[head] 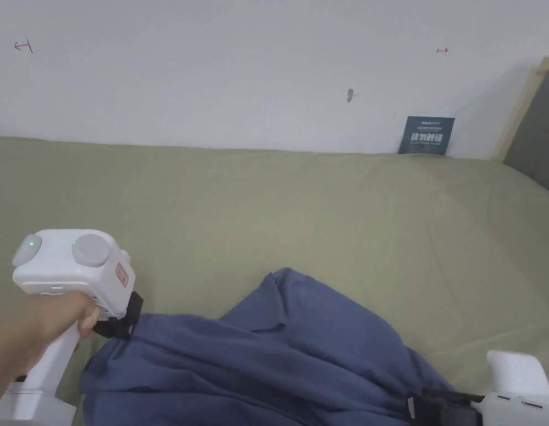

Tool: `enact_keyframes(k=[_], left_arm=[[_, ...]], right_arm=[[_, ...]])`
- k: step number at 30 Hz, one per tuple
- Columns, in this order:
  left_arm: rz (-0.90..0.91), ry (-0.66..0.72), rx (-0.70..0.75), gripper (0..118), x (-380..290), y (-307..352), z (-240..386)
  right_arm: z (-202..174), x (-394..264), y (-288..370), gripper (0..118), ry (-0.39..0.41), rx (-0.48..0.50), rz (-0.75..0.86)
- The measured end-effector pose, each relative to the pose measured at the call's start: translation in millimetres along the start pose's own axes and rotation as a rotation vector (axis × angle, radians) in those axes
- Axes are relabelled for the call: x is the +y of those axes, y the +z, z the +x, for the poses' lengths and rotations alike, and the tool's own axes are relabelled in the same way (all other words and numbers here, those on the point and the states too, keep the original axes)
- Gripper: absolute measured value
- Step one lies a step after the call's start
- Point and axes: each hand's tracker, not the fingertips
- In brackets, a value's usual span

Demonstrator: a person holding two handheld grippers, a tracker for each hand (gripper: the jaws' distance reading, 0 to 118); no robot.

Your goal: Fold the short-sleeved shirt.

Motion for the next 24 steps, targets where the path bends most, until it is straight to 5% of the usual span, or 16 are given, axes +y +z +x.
enact_keyframes(k=[1,2,3,12,24], left_arm=[[0.000,0.001,-0.002,2,0.1,0.1,-0.4],[0.000,0.005,-0.002,2,0.7,0.3,-1.7],[0.003,0.011,-0.001,2,0.8,0.9,-2.8],[0.236,0.032,-0.041,2,-16.9,59.9,0.7],[0.625,-0.003,-0.082,2,-13.3,202.8,-5.4]], right_arm=[[0.9,0.4,-2.0,69,0.002,-0.007,-0.030],[1.5,1.2,-4.8,24,-0.007,-0.019,-0.064],[3.5,1.8,-6.0,14,-0.003,-0.036,-0.099],[-11.7,20.1,27.5,13,0.011,0.007,0.040],[-31.7,124.6,76.2,13,0.076,0.055,0.277]])
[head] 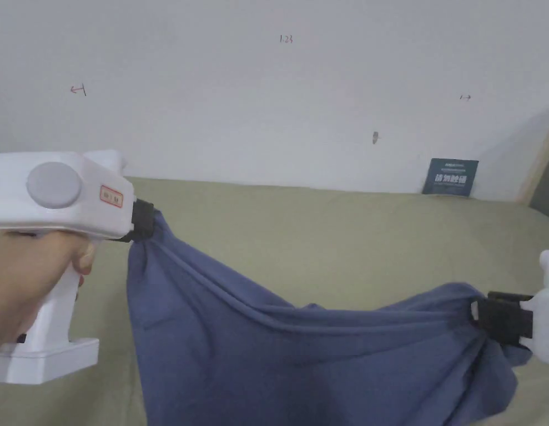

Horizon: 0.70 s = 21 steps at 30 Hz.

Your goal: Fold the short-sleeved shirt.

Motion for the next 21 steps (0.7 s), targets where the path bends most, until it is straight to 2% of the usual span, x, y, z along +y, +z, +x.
enact_keyframes(k=[6,11,19,21], left_arm=[[0.164,-0.011,0.030,2,35.4,35.6,-4.1],[0.199,-0.009,0.038,2,70.6,47.5,-4.6],[0.328,-0.064,0.122,2,126.4,53.9,3.5],[0.326,-0.068,0.141,2,140.0,53.6,2.6]], right_arm=[[-11.5,57.7,-2.7,13,0.053,0.009,0.128],[-25.0,106.6,-13.9,13,0.138,-0.015,0.233],[-36.6,174.8,-46.2,13,0.118,-0.018,0.347],[-38.7,190.1,-55.5,13,0.098,-0.043,0.384]])
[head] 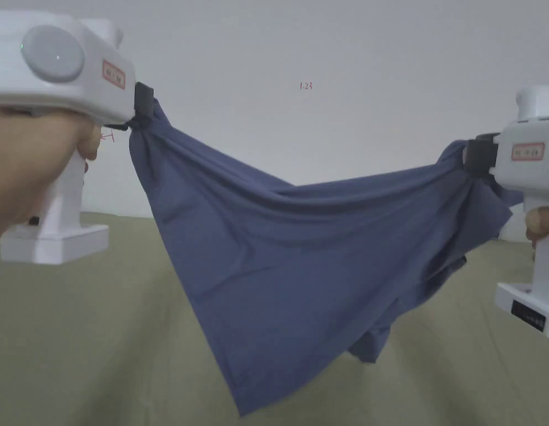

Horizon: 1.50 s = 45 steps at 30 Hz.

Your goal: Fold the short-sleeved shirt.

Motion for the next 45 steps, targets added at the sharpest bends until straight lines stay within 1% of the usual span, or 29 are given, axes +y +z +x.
enact_keyframes(k=[4,8,10,12,13,16,17,19,23,27,29,35,37,39,41,45], left_arm=[[0.044,0.038,0.041,2,18.7,-10.5,-6.4],[0.101,0.051,0.074,2,25.0,-14.5,-12.3],[0.104,0.073,0.061,2,22.1,-15.5,-18.2],[0.097,0.097,0.039,2,12.1,-6.6,-12.7],[0.092,0.100,0.030,2,3.8,-7.0,-12.2],[0.070,0.058,0.043,2,-27.3,-9.0,-6.5],[0.056,0.056,0.040,2,-38.9,-10.0,-6.9],[-0.003,0.102,0.011,2,-65.9,-18.1,-15.0],[-0.092,0.146,-0.002,2,-126.4,-20.8,-22.0],[-0.199,0.186,-0.016,2,-182.4,-17.4,-28.2],[-0.235,0.222,-0.028,2,-209.9,-11.5,-31.9],[-0.327,0.253,-0.032,2,-281.0,19.2,-30.1],[-0.351,0.262,-0.026,2,-304.3,31.9,-28.9],[-0.391,0.273,-0.011,2,-324.7,43.3,-29.0],[-0.429,0.331,-0.008,2,-342.8,55.2,-31.5],[-0.481,0.340,0.005,2,-368.6,76.4,-30.9]], right_arm=[[-4.5,13.6,-28.8,13,-0.024,-0.014,0.026],[-5.0,15.1,-40.3,13,-0.005,-0.024,0.055],[-2.5,11.9,-41.3,13,-0.002,-0.026,0.058],[0.5,4.8,-38.2,13,-0.013,-0.005,0.049],[0.9,-1.7,-35.8,13,-0.013,0.004,0.044],[-0.6,-24.7,-30.4,13,0.023,-0.012,0.006],[1.5,-34.9,-28.0,13,0.019,-0.009,-0.008],[7.7,-56.2,-22.3,13,-0.019,0.001,-0.052],[13.5,-106.9,-5.5,13,-0.018,-0.001,-0.141],[20.8,-154.3,11.2,13,-0.044,0.003,-0.224],[24.0,-177.7,22.4,13,-0.073,0.014,-0.270],[31.9,-249.9,55.7,13,-0.075,0.016,-0.391],[32.6,-273.2,67.4,13,-0.071,0.008,-0.455],[36.7,-291.4,77.3,13,-0.096,0.001,-0.481],[42.7,-307.6,89.5,13,-0.152,-0.004,-0.505],[46.7,-318.2,111.1,13,-0.191,-0.005,-0.511]])
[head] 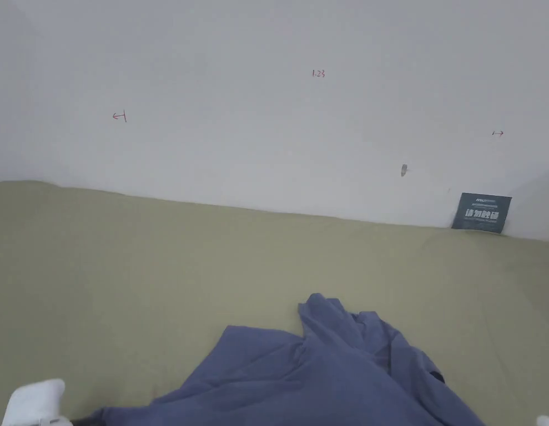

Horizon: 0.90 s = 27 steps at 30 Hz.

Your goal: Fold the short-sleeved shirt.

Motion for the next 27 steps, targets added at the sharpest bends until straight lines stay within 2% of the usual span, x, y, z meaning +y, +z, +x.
enact_keyframes(k=[3,12,13,14,15,16,17,18,19,20,23,25,26,27], left_arm=[[-0.038,-0.006,0.010,2,-17.9,6.7,-0.8],[-0.093,0.067,-0.008,2,-50.4,21.6,-11.2],[-0.097,0.082,-0.014,7,-52.5,21.0,-11.6],[-0.103,0.097,-0.026,20,-54.9,16.0,-18.0],[-0.100,0.103,-0.025,47,-55.6,16.9,-18.7],[-0.089,0.101,0.002,85,-54.2,22.0,-16.7],[-0.074,0.091,0.018,100,-52.3,28.0,-15.7],[-0.053,0.087,0.012,103,-52.9,32.7,-17.4],[0.024,0.086,0.008,103,-51.0,43.0,-17.0],[0.104,0.075,0.001,103,-47.7,55.0,-14.4],[0.313,-0.007,0.017,103,-46.0,84.1,3.6],[0.443,-0.111,0.024,102,-50.8,96.3,14.5],[0.477,-0.172,0.015,101,-56.0,97.5,17.4],[0.482,-0.220,-0.004,94,-59.2,97.9,20.3]], right_arm=[[-0.4,-8.6,7.1,13,-0.009,0.000,-0.023],[15.0,-26.1,20.3,13,-0.134,0.014,-0.050],[16.2,-28.4,20.4,14,-0.157,0.028,-0.041],[17.7,-30.5,21.3,20,-0.164,0.052,-0.027],[18.8,-31.9,23.2,32,-0.177,0.075,-0.010],[18.9,-31.5,29.3,45,-0.169,0.065,-0.007],[16.5,-29.3,36.6,62,-0.147,0.043,0.016],[14.4,-27.2,45.0,90,-0.115,0.039,0.046],[10.9,-24.8,55.8,102,-0.075,0.044,0.084],[5.6,-22.3,66.6,109,-0.034,0.046,0.128],[-17.9,-19.7,96.6,111,0.105,0.011,0.282],[-36.2,-22.7,110.2,110,0.199,-0.077,0.373],[-44.6,-25.3,114.3,110,0.235,-0.119,0.395],[-49.8,-28.0,115.9,107,0.257,-0.138,0.408]])
